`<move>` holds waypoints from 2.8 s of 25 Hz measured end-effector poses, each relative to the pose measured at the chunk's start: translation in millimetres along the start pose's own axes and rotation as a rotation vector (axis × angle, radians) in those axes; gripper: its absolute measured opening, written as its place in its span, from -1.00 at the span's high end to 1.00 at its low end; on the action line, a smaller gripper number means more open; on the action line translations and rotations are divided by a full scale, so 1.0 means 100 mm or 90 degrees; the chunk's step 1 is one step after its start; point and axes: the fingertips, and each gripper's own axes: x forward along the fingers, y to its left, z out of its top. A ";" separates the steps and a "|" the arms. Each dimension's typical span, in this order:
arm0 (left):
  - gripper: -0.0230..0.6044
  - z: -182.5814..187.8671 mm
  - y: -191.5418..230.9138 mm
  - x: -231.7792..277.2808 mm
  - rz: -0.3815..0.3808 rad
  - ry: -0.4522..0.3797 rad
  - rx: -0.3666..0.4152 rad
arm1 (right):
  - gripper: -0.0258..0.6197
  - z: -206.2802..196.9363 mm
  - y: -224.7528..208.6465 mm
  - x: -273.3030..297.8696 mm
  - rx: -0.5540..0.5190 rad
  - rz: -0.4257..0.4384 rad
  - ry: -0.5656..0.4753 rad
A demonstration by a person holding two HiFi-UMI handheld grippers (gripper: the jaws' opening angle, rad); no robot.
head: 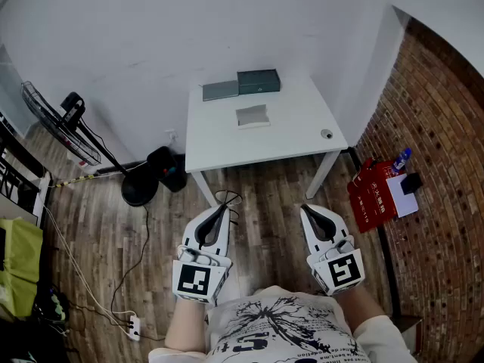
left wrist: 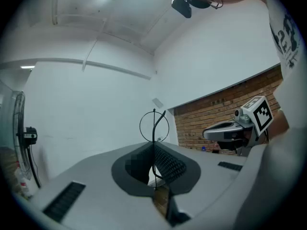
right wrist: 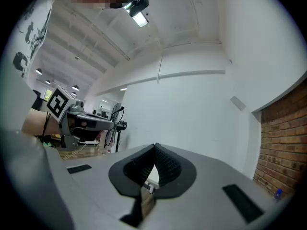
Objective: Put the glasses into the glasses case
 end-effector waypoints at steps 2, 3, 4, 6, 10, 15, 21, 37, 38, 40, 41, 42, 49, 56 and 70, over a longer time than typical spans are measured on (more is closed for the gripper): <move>0.88 0.00 0.00 -0.01 -0.003 0.000 0.006 | 0.88 0.00 0.01 0.01 0.001 0.001 -0.001; 0.88 0.01 0.00 -0.01 -0.004 -0.002 0.007 | 0.88 0.00 0.02 0.02 0.001 0.001 -0.001; 0.88 0.01 0.00 -0.02 -0.006 -0.004 0.007 | 0.88 0.00 0.03 0.03 0.000 0.001 -0.002; 0.88 0.00 0.01 -0.02 -0.009 -0.001 0.007 | 0.88 -0.01 0.04 0.05 -0.001 0.001 -0.002; 0.88 -0.07 0.06 -0.03 -0.012 0.017 0.010 | 0.88 -0.01 0.06 0.07 -0.003 -0.003 0.001; 0.88 -0.12 0.15 0.01 -0.019 0.001 -0.014 | 0.88 -0.15 0.07 0.17 0.015 -0.022 0.022; 0.88 -0.30 0.35 0.08 -0.032 0.022 -0.020 | 0.88 -0.31 0.11 0.39 0.014 -0.039 0.048; 0.88 -0.52 0.97 1.62 0.039 0.031 0.004 | 0.88 -0.69 -1.05 1.84 0.014 0.008 0.046; 0.88 -0.50 1.01 1.79 0.043 0.033 0.008 | 0.87 -0.68 -1.21 1.97 0.015 0.011 0.047; 0.88 -0.44 1.10 2.17 0.053 0.026 0.011 | 0.87 -0.68 -1.52 2.23 0.012 0.017 0.045; 0.88 -0.44 1.14 2.36 0.056 0.033 0.018 | 0.87 -0.68 -1.66 2.37 0.011 0.021 0.044; 0.88 -0.45 1.18 2.53 0.058 0.045 0.027 | 0.87 -0.70 -1.81 2.49 0.010 0.025 0.044; 0.88 -0.51 1.41 3.48 0.091 0.021 0.016 | 0.87 -0.87 -2.62 3.22 0.020 0.026 0.048; 0.88 -0.85 1.73 3.95 0.097 0.068 0.015 | 0.87 -1.06 -2.78 3.78 0.038 0.066 0.063; 0.88 -1.75 2.43 4.97 -0.045 0.227 0.064 | 0.87 -1.45 -2.93 4.81 0.058 0.043 0.126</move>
